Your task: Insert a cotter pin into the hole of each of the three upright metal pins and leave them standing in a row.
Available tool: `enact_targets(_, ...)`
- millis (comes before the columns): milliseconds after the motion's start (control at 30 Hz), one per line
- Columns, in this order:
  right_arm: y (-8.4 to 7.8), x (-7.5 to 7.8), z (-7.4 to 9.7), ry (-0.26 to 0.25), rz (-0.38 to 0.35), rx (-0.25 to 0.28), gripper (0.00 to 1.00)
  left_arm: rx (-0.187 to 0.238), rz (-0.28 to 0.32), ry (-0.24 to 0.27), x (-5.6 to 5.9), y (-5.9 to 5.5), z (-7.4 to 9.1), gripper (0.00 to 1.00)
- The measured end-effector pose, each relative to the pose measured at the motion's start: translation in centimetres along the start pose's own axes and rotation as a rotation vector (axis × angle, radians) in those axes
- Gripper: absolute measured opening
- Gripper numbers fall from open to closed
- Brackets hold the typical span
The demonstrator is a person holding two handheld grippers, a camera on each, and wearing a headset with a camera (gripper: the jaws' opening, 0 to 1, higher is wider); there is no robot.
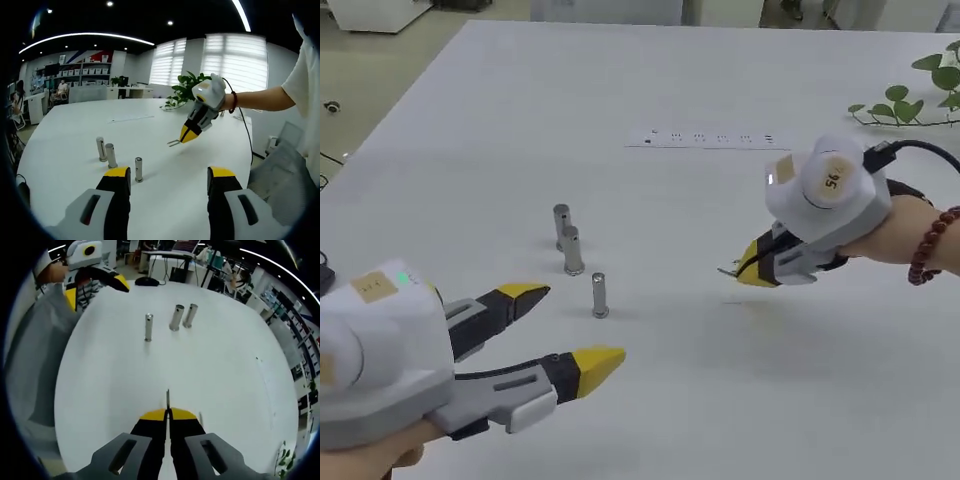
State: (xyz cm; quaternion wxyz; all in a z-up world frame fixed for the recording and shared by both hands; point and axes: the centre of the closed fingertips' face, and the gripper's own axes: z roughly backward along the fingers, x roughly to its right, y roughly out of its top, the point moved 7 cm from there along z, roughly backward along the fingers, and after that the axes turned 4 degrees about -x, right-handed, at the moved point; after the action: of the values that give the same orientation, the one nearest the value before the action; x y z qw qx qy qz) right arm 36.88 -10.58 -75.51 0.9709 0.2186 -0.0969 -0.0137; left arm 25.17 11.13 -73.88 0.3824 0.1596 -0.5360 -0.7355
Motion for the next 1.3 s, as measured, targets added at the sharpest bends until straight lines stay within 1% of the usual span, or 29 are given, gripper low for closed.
enact_targets(67, 0.6, -0.6, 0.3, -0.003, 0.017, 0.01, 0.02, 0.01, 0.011, -0.012, 0.2, 0.2, 0.0, 0.59)
enact_targets(100, 1.1, -0.9, 0.6, -0.002, 0.03, 0.024, 0.02, 0.014, 0.019, -0.019, 0.4, 0.2, 0.0, 0.59)
enact_targets(200, 2.1, -1.8, 1.0, -0.003, 0.048, 0.049, 0.02, 0.009, 0.034, -0.031, 0.6, 0.3, -0.1, 0.55)
enact_targets(367, 3.7, -3.1, 1.6, -0.006, 0.088, 0.09, 0.02, 0.018, 0.084, -0.059, 1.2, 0.6, -0.2, 0.51)
enact_targets(500, 4.8, -4.3, 2.0, -0.006, 0.117, 0.116, 0.02, 0.01, 0.127, -0.077, 1.4, 0.7, -0.4, 0.45)
enact_targets(667, 5.8, -5.5, 2.1, 0.002, 0.148, 0.139, 0.02, -0.005, 0.174, -0.103, 1.9, 0.6, -0.5, 0.43)
enact_targets(867, 6.5, -6.7, 2.2, 0.016, 0.177, 0.158, 0.02, -0.021, 0.229, -0.119, 2.2, 0.5, -0.7, 0.37)
enact_targets(967, 6.8, -7.2, 2.2, 0.019, 0.192, 0.165, 0.02, -0.033, 0.293, -0.132, 2.3, 0.3, -1.0, 0.32)
enact_targets(1033, 7.0, -7.5, 2.3, 0.02, 0.197, 0.17, 0.02, -0.032, 0.333, -0.145, 2.5, 0.3, -1.1, 0.3)
enact_targets(1100, 7.1, -7.6, 2.3, 0.021, 0.202, 0.173, 0.02, -0.031, 0.355, -0.15, 2.6, 0.3, -1.2, 0.29)
enact_targets(1133, 7.2, -7.8, 2.3, 0.019, 0.206, 0.174, 0.02, -0.037, 0.378, -0.156, 2.7, 0.2, -1.2, 0.29)
enact_targets(1300, 7.6, -8.3, 2.4, 0.017, 0.224, 0.178, 0.02, -0.064, 0.415, -0.167, 3.1, -0.1, -1.4, 0.25)
